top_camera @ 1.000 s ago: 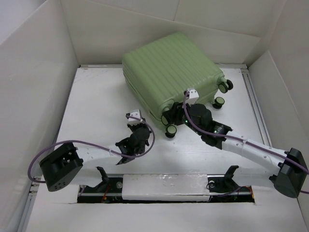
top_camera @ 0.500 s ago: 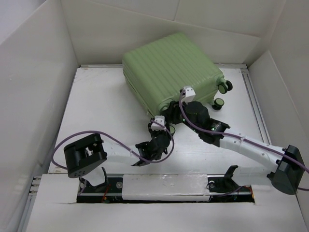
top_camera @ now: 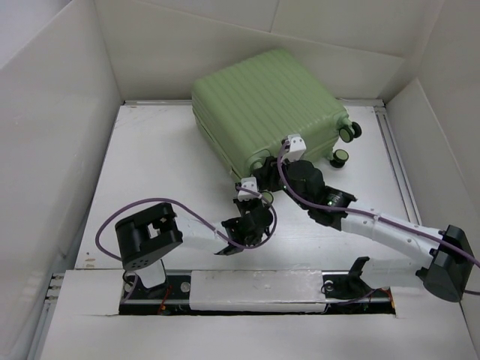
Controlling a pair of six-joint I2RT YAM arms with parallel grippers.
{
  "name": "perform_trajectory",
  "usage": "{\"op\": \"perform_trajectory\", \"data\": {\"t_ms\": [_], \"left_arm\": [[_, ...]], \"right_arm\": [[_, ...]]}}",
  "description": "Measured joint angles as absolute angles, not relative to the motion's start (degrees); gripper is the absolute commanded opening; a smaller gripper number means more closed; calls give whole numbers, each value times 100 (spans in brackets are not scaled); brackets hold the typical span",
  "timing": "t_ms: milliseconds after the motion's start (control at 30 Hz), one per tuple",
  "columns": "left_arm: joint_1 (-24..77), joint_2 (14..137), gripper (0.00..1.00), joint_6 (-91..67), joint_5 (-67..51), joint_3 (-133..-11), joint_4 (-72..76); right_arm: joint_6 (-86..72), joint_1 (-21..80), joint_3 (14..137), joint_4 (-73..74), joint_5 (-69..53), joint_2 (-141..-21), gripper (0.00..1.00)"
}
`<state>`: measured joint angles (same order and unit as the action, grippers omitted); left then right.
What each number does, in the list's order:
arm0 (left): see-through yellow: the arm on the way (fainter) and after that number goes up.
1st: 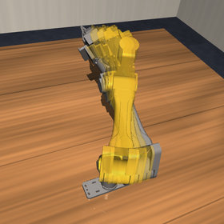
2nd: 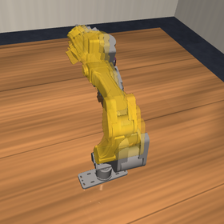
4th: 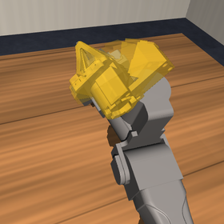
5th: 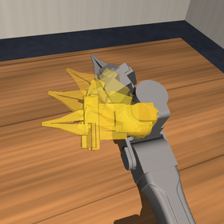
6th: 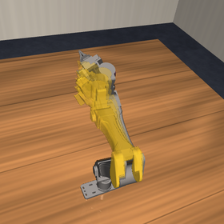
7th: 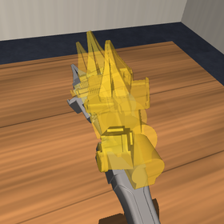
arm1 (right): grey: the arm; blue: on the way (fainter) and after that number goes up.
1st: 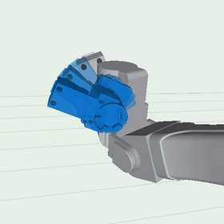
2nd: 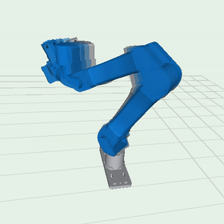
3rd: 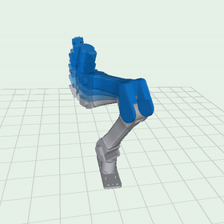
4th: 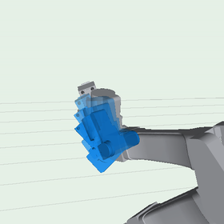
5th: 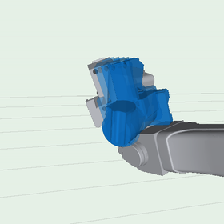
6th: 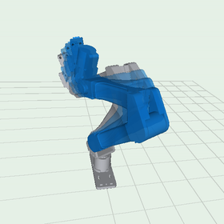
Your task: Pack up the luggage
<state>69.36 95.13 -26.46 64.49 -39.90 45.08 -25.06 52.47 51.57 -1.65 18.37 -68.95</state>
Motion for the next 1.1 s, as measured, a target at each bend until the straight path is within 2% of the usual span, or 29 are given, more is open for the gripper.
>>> {"op": "perform_trajectory", "data": {"t_ms": [300, 700, 867, 1000, 1100], "left_arm": [[6816, 9139, 0, -1863, 6287, -3297, 4967], [6134, 7760, 0, -2010, 6490, -2604, 4552], [5634, 7161, 0, -2222, 5942, -2366, 4342], [5859, 7039, 0, -2272, 5142, -2294, 4397], [6211, 7238, 18, -2265, 4567, -2294, 4574]], "right_arm": [[-2596, 5572, 4877, -285, 2047, -6667, 0], [-2867, 5710, 4497, -351, 2073, -6351, 0], [-2910, 5747, 4370, -362, 2045, -6261, 0], [-2915, 5752, 4399, -353, 2034, -6296, 0], [-2915, 5752, 4491, -305, 2003, -6372, 0]]}}
